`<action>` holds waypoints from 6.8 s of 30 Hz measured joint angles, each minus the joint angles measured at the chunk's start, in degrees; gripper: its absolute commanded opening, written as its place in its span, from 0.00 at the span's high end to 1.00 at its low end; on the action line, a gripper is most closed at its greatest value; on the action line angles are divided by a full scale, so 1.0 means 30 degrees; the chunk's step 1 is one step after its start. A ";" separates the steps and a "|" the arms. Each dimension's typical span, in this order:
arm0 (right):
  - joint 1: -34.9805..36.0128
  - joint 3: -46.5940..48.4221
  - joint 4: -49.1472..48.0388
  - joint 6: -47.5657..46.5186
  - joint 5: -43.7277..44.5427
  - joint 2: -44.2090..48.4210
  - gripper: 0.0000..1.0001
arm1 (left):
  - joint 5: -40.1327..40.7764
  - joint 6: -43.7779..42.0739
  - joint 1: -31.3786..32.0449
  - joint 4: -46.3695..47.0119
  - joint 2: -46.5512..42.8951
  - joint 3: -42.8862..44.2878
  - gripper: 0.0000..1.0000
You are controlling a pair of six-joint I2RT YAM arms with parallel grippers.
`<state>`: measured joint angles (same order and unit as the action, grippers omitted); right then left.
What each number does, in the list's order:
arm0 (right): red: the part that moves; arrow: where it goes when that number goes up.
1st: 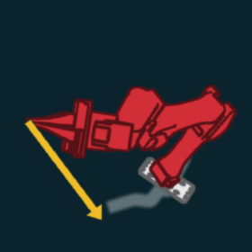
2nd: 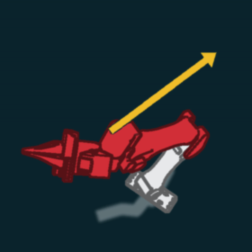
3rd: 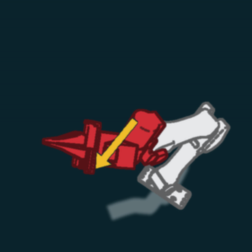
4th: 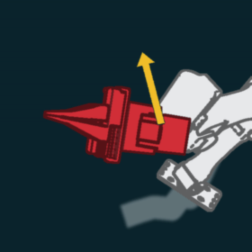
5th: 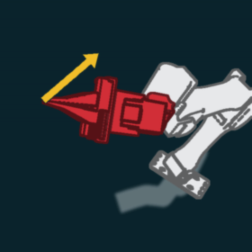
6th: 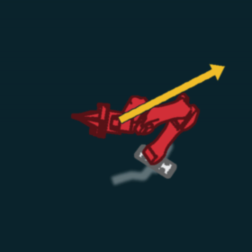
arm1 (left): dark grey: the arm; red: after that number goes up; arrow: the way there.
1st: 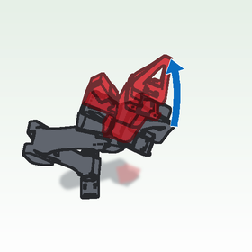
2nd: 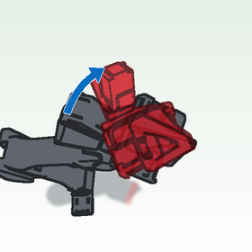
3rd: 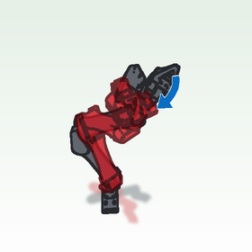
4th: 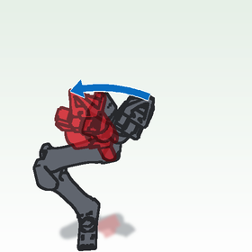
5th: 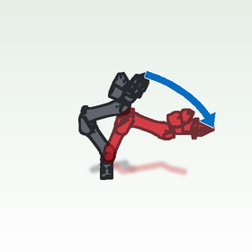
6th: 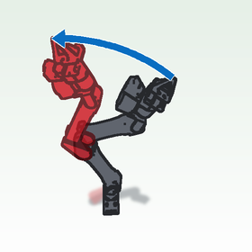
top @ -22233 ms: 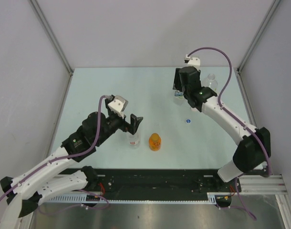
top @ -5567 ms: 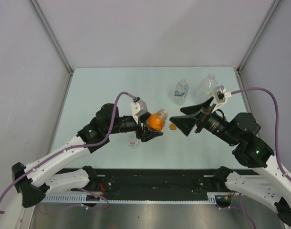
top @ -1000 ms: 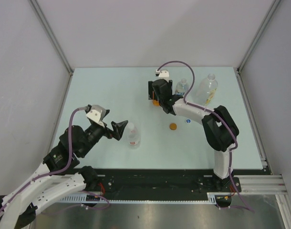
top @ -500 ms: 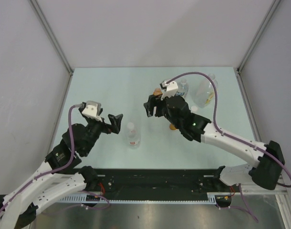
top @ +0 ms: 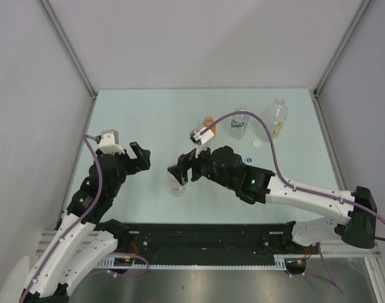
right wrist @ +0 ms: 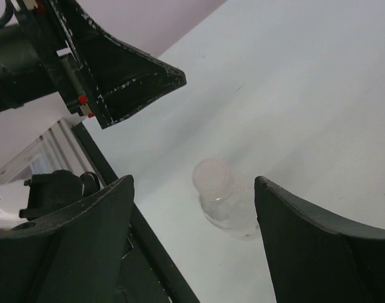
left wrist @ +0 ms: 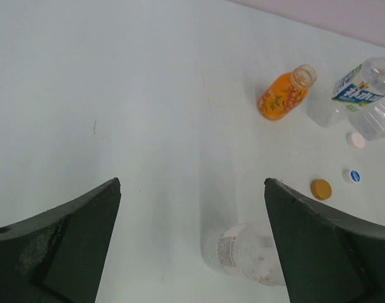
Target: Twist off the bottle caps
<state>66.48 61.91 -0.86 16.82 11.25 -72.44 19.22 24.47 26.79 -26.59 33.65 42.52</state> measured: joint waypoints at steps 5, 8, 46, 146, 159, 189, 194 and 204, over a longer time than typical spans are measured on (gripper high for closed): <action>0.0641 0.0000 0.0233 -0.0219 0.0561 -0.1180 0.19 | -0.0656 0.0678 -0.0080 -0.0423 -0.0401 -0.0729 0.00; 0.0736 0.0000 0.0364 -0.0291 0.0809 -0.1683 0.19 | -0.0707 0.0852 -0.0095 -0.0554 -0.0379 -0.0823 0.00; 0.0597 0.0517 0.2259 -0.0517 0.4962 -0.1071 1.00 | -0.5180 -0.0780 -0.0153 0.0707 -0.1166 -0.1122 0.00; -0.2433 0.0809 0.5005 0.6222 0.4306 0.8211 0.45 | -0.1071 -1.0506 1.3420 0.8947 0.6397 0.1807 1.00; -0.2433 0.0809 0.4131 0.5989 0.4291 0.7504 0.39 | -0.0299 -1.0695 1.3806 0.9224 0.6513 0.1719 1.00; -0.3468 0.0831 0.2849 0.2535 -0.1545 0.8021 1.00 | -0.6186 -0.9304 1.2925 0.8510 0.5668 0.2346 1.00; -0.4524 0.1202 0.1639 0.0962 -0.6878 0.8867 1.00 | -1.2590 -0.7701 1.1293 0.8145 0.5770 0.3810 1.00; -0.4940 0.1661 -0.0765 -0.0750 -1.6815 0.9085 1.00 | -2.2826 -0.5515 1.0171 0.7431 0.6528 0.5595 1.00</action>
<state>51.66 66.89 -3.16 14.57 -39.20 -45.19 -49.25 7.92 57.30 -4.29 53.23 59.31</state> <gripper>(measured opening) 0.341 0.506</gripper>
